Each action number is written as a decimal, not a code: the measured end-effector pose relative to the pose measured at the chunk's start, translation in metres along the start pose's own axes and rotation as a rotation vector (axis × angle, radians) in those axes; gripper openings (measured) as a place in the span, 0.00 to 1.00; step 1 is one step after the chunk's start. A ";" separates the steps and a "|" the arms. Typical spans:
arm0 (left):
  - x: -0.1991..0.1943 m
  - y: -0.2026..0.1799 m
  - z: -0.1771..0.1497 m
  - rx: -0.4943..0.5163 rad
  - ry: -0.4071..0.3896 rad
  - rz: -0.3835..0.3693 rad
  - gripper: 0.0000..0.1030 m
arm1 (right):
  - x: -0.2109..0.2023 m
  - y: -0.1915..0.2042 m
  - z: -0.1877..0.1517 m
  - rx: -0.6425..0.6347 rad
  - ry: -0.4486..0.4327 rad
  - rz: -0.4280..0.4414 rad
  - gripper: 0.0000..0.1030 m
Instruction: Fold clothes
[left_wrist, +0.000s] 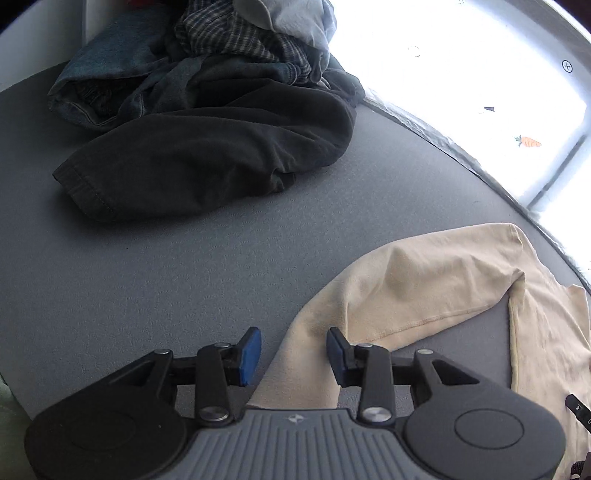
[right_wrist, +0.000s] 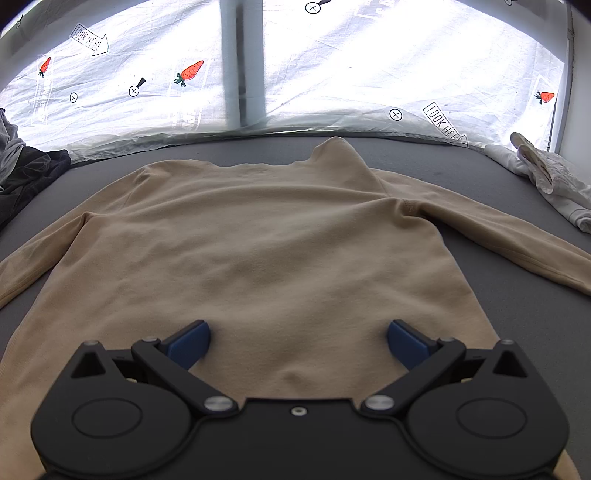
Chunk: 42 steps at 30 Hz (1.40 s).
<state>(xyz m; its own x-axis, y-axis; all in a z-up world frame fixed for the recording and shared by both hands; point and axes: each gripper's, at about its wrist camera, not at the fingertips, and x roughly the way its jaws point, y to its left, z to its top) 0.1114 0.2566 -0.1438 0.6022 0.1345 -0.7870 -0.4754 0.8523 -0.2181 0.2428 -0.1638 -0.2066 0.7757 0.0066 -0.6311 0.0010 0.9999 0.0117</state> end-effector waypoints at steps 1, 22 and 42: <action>0.002 -0.009 -0.003 0.046 0.009 -0.009 0.39 | 0.000 0.000 0.000 0.000 0.000 0.000 1.00; -0.033 0.022 0.006 -0.068 -0.134 0.223 0.16 | 0.000 0.000 0.000 0.000 0.000 0.001 1.00; -0.015 0.057 -0.022 -0.506 0.065 -0.195 0.03 | 0.000 0.000 0.000 -0.001 0.000 0.001 1.00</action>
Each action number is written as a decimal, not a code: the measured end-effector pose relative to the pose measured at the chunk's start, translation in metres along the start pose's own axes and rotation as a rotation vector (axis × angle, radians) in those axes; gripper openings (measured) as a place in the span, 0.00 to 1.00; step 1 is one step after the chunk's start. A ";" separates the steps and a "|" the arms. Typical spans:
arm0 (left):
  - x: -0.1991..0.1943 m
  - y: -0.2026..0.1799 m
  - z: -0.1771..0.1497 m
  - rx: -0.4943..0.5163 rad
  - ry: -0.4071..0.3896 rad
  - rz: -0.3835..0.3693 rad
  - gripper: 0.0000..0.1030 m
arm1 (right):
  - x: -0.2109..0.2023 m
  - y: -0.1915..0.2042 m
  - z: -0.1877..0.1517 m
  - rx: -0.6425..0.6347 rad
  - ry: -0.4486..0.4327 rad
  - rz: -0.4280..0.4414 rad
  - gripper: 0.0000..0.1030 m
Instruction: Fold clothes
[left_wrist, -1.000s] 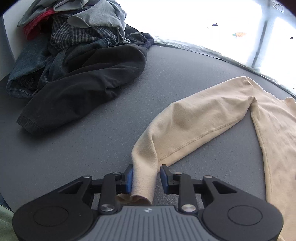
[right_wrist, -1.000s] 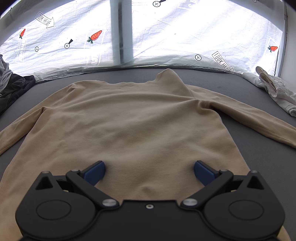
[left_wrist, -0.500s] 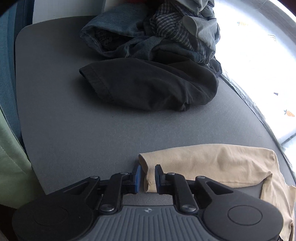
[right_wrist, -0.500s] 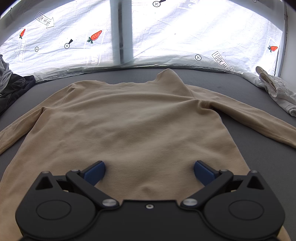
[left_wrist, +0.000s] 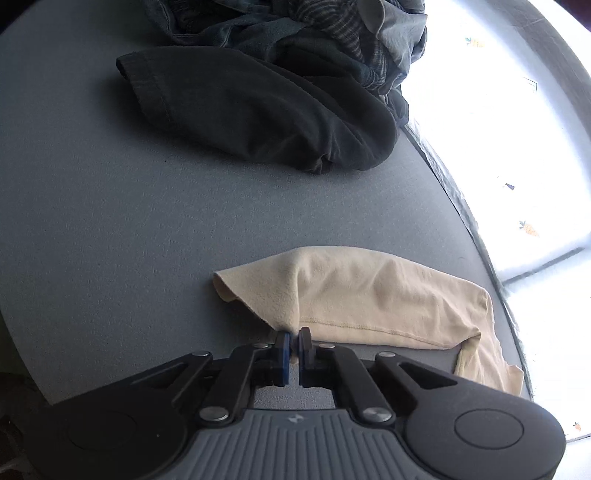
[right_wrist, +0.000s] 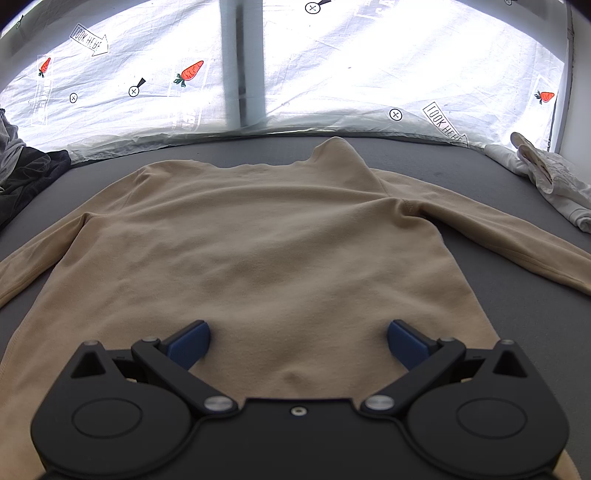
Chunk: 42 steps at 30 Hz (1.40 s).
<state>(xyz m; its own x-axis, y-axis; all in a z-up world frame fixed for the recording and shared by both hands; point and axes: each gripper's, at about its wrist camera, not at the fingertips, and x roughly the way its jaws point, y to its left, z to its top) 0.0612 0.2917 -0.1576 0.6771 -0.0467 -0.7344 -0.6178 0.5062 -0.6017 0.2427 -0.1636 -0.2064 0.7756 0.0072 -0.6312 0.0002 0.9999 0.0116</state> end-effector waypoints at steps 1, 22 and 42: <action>-0.001 0.002 -0.001 -0.025 0.030 -0.010 0.03 | 0.000 0.000 0.000 0.000 0.000 0.000 1.00; -0.036 0.012 0.021 -0.038 -0.101 0.040 0.33 | 0.000 0.000 0.000 0.000 0.000 -0.001 1.00; 0.011 -0.031 -0.005 0.467 -0.060 0.293 0.44 | 0.000 0.001 0.000 0.000 0.002 -0.002 1.00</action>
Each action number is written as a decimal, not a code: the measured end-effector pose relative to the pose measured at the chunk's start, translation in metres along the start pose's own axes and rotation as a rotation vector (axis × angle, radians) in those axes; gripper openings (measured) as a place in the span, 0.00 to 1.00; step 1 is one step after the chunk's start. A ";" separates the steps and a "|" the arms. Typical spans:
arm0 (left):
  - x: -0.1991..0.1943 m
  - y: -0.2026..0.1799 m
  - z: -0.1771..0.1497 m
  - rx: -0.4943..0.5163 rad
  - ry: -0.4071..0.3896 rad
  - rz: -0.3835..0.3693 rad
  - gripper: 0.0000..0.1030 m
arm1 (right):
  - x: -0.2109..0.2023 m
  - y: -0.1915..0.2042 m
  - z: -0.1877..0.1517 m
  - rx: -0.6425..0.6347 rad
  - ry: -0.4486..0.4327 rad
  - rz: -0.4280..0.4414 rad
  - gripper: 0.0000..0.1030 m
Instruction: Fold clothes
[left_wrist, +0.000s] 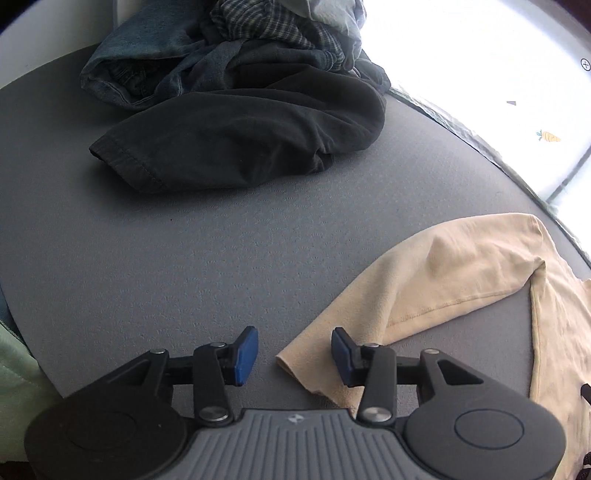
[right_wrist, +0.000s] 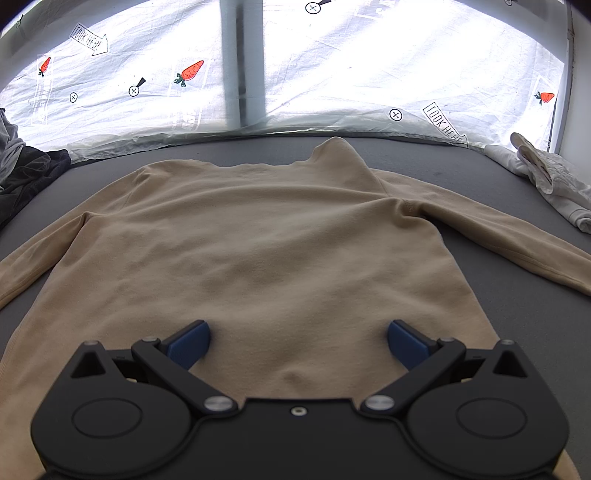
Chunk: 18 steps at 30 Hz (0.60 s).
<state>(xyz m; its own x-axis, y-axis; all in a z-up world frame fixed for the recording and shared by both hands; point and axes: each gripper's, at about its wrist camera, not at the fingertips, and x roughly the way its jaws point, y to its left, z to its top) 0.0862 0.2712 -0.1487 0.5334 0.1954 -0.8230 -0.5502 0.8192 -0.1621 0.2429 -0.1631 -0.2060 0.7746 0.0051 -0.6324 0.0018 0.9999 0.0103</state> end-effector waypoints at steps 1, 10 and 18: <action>0.000 -0.006 -0.002 0.048 -0.002 0.017 0.44 | 0.000 0.000 0.000 0.000 0.000 0.000 1.00; -0.007 -0.025 -0.001 0.204 -0.053 0.053 0.02 | 0.000 0.000 0.000 0.000 0.000 0.000 1.00; -0.016 0.005 0.051 0.012 -0.245 0.229 0.02 | 0.000 0.000 0.000 0.000 0.000 0.000 1.00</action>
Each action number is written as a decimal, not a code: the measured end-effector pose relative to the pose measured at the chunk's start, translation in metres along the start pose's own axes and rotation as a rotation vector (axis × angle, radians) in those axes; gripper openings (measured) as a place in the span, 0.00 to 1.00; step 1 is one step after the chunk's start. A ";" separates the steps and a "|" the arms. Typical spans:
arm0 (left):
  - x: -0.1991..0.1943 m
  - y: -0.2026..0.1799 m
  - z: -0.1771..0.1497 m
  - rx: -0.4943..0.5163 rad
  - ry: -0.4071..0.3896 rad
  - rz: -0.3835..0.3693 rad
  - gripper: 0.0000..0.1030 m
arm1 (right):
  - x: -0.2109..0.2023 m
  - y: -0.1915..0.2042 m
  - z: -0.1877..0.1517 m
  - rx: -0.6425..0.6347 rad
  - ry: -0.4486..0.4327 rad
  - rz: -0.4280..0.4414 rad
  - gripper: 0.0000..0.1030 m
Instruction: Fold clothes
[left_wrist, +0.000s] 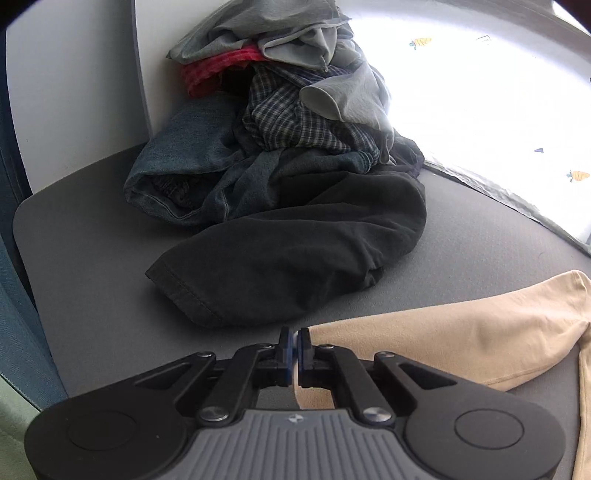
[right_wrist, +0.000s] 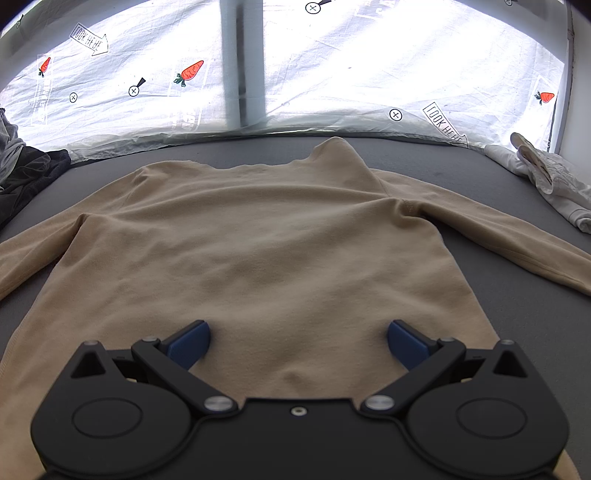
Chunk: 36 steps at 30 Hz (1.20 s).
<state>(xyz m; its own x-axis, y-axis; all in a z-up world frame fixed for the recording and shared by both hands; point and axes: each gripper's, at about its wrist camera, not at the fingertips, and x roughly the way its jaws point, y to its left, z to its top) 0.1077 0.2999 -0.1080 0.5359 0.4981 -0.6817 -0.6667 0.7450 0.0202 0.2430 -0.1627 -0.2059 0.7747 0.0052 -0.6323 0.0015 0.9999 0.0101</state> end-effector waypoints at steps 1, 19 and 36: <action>0.005 -0.001 0.004 -0.005 0.006 0.030 0.02 | 0.000 0.000 0.000 0.000 0.000 0.000 1.00; 0.016 -0.171 0.002 0.295 0.096 -0.362 0.32 | 0.004 -0.059 0.063 0.050 0.005 0.022 0.95; 0.110 -0.415 0.037 0.577 0.119 -0.624 0.67 | 0.182 -0.159 0.170 -0.088 0.136 0.119 0.66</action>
<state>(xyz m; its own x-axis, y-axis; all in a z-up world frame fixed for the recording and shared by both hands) 0.4626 0.0621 -0.1643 0.6374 -0.1036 -0.7636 0.1170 0.9924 -0.0370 0.4908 -0.3224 -0.1911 0.6740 0.1183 -0.7292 -0.1444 0.9892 0.0270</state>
